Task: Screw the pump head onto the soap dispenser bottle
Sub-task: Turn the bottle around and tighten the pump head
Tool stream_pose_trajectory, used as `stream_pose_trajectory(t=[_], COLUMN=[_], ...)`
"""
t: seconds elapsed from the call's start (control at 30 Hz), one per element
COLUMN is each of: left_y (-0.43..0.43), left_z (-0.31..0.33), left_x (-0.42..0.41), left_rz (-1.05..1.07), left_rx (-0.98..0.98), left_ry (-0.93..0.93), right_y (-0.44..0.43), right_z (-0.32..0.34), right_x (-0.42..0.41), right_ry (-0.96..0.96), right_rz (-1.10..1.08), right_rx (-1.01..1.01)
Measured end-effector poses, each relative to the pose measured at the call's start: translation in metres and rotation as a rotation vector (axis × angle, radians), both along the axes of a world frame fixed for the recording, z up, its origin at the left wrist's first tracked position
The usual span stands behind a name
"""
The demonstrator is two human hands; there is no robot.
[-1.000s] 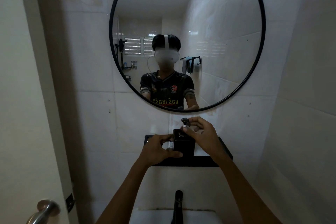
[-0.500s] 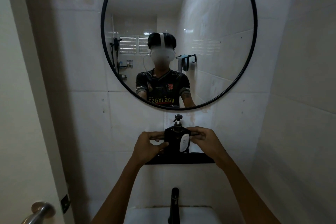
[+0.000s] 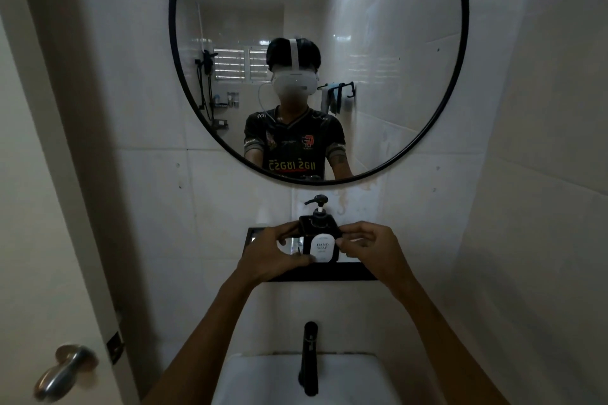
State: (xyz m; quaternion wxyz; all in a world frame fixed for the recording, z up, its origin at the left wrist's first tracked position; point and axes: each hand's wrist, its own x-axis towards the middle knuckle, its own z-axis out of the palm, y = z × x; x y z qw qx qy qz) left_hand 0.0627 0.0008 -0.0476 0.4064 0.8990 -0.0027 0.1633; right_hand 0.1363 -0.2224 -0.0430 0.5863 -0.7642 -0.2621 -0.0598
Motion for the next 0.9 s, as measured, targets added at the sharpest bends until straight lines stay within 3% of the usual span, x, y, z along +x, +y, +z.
stream_pose_trajectory(t=[0.27,0.6,0.9], left_y=[-0.007,-0.001,-0.001], left_z=[0.004,0.006,0.008], left_x=[-0.001,0.004,0.005], left_rz=[0.016,-0.004,-0.028], left_rx=[-0.047,-0.055,-0.039], left_ry=[0.017,0.047,0.065], right_y=[-0.014,0.012,0.026], right_z=[0.012,0.074,0.085], right_x=[0.015,0.035,0.039], right_ry=[0.045,-0.139,-0.183], right_rz=[0.169,0.216,0.309], right_rx=[-0.062,-0.119,-0.225])
